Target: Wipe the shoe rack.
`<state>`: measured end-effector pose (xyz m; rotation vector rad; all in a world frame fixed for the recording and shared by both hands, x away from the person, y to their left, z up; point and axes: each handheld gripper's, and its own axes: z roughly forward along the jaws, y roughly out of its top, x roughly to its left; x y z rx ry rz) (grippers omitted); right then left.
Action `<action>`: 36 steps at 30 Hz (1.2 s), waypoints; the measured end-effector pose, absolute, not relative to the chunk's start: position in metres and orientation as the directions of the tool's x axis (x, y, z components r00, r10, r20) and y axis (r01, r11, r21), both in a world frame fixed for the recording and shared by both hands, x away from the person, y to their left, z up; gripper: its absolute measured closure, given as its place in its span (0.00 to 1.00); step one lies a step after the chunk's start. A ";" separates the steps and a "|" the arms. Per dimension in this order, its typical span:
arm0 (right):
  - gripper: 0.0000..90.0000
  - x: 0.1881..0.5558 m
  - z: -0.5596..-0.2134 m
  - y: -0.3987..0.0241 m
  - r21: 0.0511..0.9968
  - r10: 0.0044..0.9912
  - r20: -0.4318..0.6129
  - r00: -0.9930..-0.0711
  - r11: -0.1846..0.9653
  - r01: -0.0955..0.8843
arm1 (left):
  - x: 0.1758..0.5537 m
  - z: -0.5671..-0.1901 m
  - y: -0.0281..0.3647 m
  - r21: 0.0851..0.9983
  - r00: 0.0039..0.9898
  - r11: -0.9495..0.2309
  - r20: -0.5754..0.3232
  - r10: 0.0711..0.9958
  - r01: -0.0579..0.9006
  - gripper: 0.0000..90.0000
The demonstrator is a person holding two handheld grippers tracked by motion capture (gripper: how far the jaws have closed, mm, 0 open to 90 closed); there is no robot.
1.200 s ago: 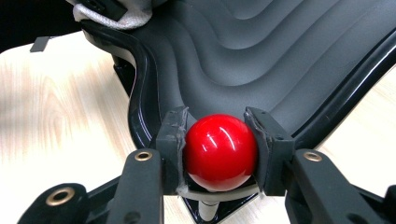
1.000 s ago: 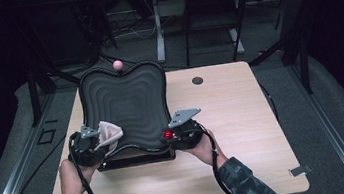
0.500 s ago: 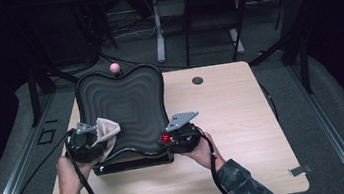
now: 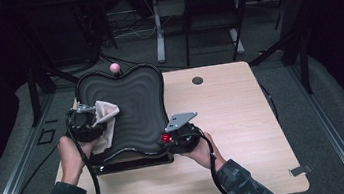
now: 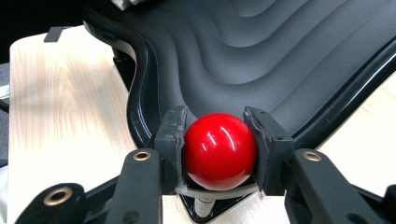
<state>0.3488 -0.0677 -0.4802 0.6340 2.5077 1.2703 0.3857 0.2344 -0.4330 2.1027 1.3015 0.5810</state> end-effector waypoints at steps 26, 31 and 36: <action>0.67 0.349 -0.482 -0.067 0.820 0.490 -0.033 -0.871 0.511 0.256 | 0.441 -0.404 0.220 0.714 0.404 -0.338 0.085 0.911 0.613 0.88; 0.67 0.349 -0.482 -0.068 0.820 0.490 -0.034 -0.871 0.512 0.256 | 0.451 -0.399 0.217 0.719 0.394 -0.343 0.104 0.913 0.604 0.87; 0.67 0.349 -0.482 -0.068 0.821 0.492 -0.031 -0.870 0.509 0.259 | 0.460 -0.394 0.213 0.721 0.384 -0.348 0.122 0.915 0.599 0.86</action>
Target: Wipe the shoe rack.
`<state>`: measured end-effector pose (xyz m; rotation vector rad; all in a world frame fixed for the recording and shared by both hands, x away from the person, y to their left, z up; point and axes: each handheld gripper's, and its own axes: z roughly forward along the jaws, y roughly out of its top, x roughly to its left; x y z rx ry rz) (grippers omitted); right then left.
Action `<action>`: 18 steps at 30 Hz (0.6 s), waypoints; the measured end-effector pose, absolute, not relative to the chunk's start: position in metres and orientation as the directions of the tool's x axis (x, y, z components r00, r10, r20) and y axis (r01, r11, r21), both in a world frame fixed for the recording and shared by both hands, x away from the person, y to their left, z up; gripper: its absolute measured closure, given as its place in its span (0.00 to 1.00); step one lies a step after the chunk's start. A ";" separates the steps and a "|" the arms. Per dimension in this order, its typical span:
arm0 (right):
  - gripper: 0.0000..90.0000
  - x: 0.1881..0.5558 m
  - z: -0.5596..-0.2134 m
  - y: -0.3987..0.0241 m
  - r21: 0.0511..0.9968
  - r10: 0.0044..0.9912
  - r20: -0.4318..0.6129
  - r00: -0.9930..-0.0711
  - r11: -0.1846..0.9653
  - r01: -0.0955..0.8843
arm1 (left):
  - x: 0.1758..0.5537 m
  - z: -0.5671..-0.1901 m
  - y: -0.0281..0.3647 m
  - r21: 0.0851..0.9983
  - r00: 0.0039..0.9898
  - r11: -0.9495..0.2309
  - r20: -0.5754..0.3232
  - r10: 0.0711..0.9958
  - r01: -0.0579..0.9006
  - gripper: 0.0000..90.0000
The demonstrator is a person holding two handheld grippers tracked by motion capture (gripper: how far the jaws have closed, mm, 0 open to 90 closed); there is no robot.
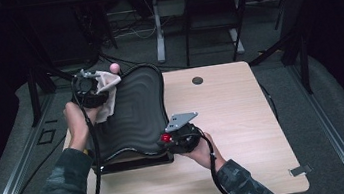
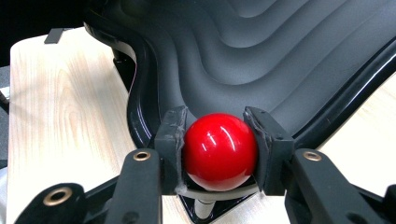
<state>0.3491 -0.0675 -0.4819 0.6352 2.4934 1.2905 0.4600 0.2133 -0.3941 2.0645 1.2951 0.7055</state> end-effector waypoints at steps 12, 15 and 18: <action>0.67 0.349 -0.482 -0.066 0.822 0.498 -0.020 -0.867 0.502 0.269 | 0.466 -0.393 0.206 0.727 0.393 -0.361 0.135 0.909 0.584 0.87; 0.67 0.349 -0.482 -0.066 0.822 0.497 -0.020 -0.867 0.502 0.269 | 0.463 -0.395 0.204 0.723 0.402 -0.368 0.135 0.906 0.585 0.87; 0.67 0.349 -0.482 -0.066 0.822 0.496 -0.021 -0.868 0.502 0.267 | 0.458 -0.397 0.202 0.723 0.401 -0.366 0.134 0.906 0.586 0.88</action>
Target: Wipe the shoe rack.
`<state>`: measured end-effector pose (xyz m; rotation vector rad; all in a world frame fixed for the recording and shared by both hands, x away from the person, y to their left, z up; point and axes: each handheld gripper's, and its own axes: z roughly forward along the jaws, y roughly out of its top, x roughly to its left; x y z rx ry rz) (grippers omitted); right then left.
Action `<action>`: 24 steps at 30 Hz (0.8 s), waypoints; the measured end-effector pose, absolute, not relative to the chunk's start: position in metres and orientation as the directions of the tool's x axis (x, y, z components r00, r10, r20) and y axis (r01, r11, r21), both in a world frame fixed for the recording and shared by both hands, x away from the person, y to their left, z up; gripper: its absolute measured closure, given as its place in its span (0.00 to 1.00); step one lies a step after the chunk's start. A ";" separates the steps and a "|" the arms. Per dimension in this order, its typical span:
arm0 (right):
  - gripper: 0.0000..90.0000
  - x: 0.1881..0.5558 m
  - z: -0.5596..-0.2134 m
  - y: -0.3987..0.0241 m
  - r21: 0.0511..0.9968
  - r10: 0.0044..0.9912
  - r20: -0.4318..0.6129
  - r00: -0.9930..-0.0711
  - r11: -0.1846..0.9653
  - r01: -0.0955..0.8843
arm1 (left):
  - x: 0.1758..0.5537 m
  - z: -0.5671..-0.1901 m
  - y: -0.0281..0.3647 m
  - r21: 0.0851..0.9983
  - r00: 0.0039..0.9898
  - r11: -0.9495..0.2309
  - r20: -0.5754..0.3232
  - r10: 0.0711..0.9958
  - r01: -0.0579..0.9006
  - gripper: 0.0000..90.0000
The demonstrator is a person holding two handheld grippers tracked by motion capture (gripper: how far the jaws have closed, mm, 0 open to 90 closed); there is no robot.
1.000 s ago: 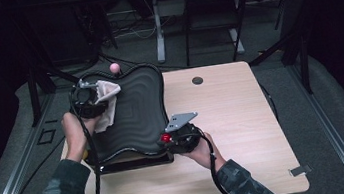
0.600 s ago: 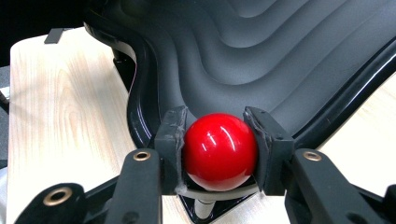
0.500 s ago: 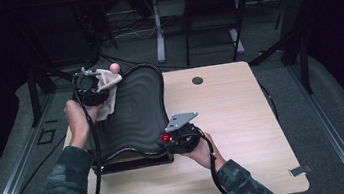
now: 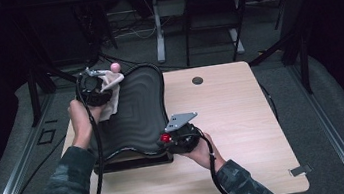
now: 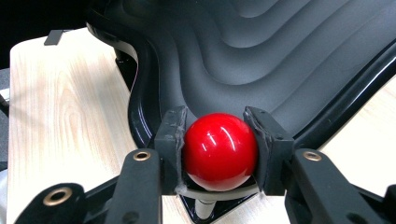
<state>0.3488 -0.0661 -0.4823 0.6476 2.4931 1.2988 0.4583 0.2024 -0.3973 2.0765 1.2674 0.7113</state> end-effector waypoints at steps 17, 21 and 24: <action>0.67 0.350 -0.483 -0.067 0.824 0.493 -0.020 -0.870 0.501 0.265 | 0.415 -0.424 0.196 0.740 0.435 -0.362 0.105 0.894 0.567 0.88; 0.67 0.350 -0.483 -0.067 0.824 0.492 -0.022 -0.870 0.502 0.263 | 0.404 -0.430 0.195 0.745 0.442 -0.363 0.102 0.891 0.560 0.88; 0.67 0.350 -0.483 -0.067 0.824 0.491 -0.022 -0.871 0.502 0.262 | 0.397 -0.433 0.194 0.742 0.450 -0.369 0.102 0.887 0.560 0.88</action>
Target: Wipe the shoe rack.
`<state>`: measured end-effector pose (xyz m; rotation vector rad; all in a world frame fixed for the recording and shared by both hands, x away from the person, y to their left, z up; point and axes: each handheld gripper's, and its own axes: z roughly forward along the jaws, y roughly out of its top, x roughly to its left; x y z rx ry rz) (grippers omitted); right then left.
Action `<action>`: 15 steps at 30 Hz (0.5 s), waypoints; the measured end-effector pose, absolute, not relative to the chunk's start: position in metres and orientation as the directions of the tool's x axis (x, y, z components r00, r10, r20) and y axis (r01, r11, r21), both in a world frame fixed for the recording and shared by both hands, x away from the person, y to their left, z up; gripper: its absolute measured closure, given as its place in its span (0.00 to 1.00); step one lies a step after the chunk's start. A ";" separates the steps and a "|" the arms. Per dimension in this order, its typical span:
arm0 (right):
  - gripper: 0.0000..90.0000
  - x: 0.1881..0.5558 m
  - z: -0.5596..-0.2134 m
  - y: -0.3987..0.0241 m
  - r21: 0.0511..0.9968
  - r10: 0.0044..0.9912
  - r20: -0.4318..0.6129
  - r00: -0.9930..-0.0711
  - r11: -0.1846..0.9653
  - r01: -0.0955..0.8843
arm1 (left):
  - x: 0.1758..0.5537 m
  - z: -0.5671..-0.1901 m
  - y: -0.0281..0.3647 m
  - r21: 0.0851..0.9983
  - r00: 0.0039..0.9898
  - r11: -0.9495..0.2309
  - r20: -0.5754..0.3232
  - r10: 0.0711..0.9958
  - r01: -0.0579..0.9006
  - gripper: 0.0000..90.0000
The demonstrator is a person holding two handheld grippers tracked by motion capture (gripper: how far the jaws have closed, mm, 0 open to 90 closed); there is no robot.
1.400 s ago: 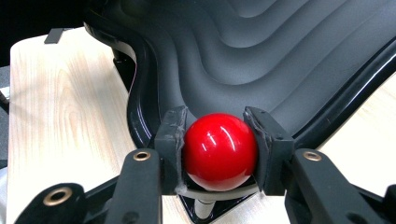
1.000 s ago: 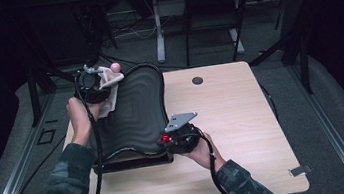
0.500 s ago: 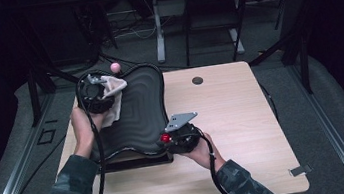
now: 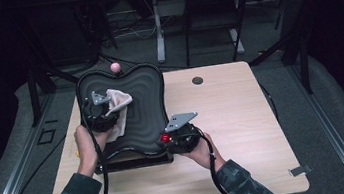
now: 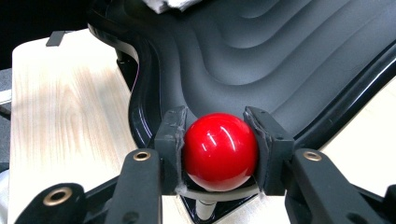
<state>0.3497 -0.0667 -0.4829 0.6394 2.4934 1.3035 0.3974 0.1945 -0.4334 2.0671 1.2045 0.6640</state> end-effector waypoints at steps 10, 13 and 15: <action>0.67 0.350 -0.483 -0.067 0.825 0.493 -0.020 -0.870 0.499 0.264 | 0.378 -0.444 0.193 0.737 0.479 -0.387 0.097 0.872 0.555 0.88; 0.67 0.350 -0.483 -0.066 0.826 0.492 -0.020 -0.870 0.499 0.263 | 0.372 -0.447 0.193 0.744 0.479 -0.382 0.096 0.873 0.548 0.88; 0.67 0.349 -0.483 -0.067 0.825 0.493 -0.021 -0.870 0.499 0.264 | 0.368 -0.450 0.193 0.745 0.480 -0.381 0.093 0.872 0.548 0.88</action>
